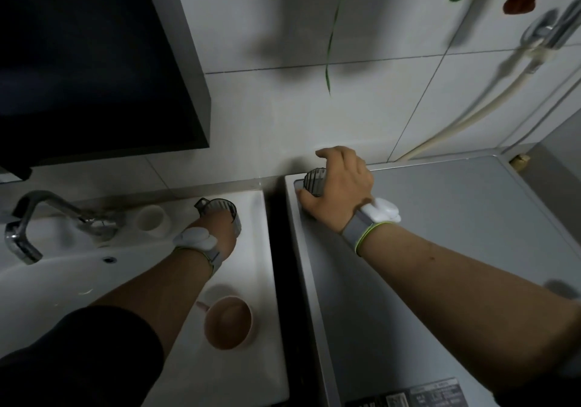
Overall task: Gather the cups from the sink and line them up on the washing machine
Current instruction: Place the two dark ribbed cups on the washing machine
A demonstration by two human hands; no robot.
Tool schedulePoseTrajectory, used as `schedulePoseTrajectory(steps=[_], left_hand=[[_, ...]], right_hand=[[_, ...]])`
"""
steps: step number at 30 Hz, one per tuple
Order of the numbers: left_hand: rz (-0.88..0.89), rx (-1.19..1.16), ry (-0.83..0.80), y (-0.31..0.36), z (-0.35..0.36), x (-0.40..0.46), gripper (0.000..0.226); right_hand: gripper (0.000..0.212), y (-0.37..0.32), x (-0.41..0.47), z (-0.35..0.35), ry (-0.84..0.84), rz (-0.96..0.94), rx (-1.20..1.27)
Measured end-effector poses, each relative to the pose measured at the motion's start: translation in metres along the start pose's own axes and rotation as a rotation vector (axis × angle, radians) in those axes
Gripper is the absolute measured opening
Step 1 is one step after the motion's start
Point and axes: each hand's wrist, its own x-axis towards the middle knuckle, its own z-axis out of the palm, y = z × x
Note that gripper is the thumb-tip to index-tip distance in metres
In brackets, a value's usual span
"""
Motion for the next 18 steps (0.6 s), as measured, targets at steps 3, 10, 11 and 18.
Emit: schedulePoseTrajectory(steps=[3, 10, 11, 18], left_hand=[[0.002, 0.014, -0.025, -0.001, 0.009, 0.004, 0.024], [-0.031, 0.038, -0.061, -0.013, 0.009, 0.003, 0.021], [-0.026, 0.02, -0.042, -0.014, 0.007, 0.001, 0.021], [0.154, -0.209, 0.044, -0.031, 0.005, -0.031, 0.013]], right_hand=[[0.067, -0.01, -0.008, -0.01, 0.024, -0.084, 0.053], [0.056, -0.03, -0.039, -0.021, -0.13, -0.327, 0.059], [0.054, -0.031, -0.044, -0.02, -0.154, -0.362, 0.045], [0.053, -0.042, -0.067, -0.007, -0.399, -0.421, 0.119]])
